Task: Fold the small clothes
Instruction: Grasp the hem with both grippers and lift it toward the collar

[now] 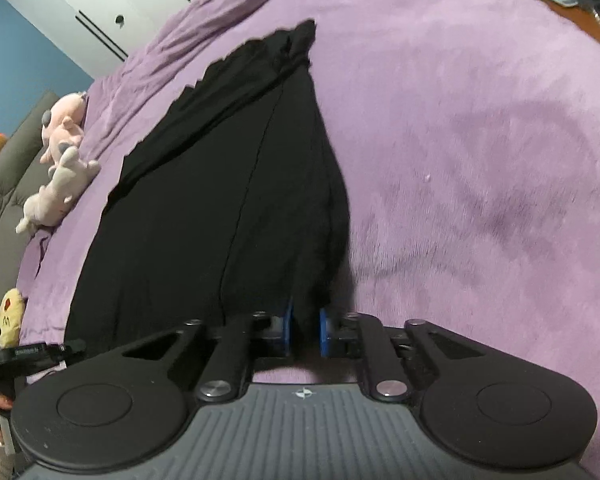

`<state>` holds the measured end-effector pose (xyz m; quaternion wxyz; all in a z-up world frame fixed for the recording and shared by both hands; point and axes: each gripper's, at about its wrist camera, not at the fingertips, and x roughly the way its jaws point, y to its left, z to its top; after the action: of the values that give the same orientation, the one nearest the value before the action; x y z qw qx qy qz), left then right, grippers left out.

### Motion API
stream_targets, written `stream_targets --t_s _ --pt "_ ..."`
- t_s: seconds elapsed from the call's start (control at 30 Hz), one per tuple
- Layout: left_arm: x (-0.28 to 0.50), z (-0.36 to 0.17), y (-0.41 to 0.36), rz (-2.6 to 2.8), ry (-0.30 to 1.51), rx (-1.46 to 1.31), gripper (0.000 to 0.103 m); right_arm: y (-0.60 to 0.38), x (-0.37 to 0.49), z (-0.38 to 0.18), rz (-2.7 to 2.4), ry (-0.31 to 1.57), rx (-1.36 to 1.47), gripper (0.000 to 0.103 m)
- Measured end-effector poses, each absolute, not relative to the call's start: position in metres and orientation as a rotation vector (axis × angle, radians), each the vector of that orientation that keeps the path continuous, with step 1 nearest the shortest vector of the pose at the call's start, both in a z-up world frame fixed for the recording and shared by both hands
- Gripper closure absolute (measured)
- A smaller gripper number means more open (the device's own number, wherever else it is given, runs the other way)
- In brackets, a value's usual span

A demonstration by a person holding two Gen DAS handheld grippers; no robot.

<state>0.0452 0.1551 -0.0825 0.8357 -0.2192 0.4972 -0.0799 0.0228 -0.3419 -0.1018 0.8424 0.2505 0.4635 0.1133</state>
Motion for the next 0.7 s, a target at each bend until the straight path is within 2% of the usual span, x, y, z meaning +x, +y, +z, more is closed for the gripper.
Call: stream_targets --t_s 0.23,0.47,0.7 --pt "0.047 -0.053 0.158 -0.273 0.961 -0.544 0.095 -0.357 0.033 -0.087 0.334 0.897 0.748 0.094" --pt "0.087 -0.019 0.169 -0.282 0.846 -0.694 0.095 -0.357 0.084 -0.07 0.354 0.8 0.882 0.095" --pt "0.15 -0.028 0.188 -0.125 0.823 -0.836 0.095 -0.354 0.156 -0.076 0.213 0.775 0.957 0.095"
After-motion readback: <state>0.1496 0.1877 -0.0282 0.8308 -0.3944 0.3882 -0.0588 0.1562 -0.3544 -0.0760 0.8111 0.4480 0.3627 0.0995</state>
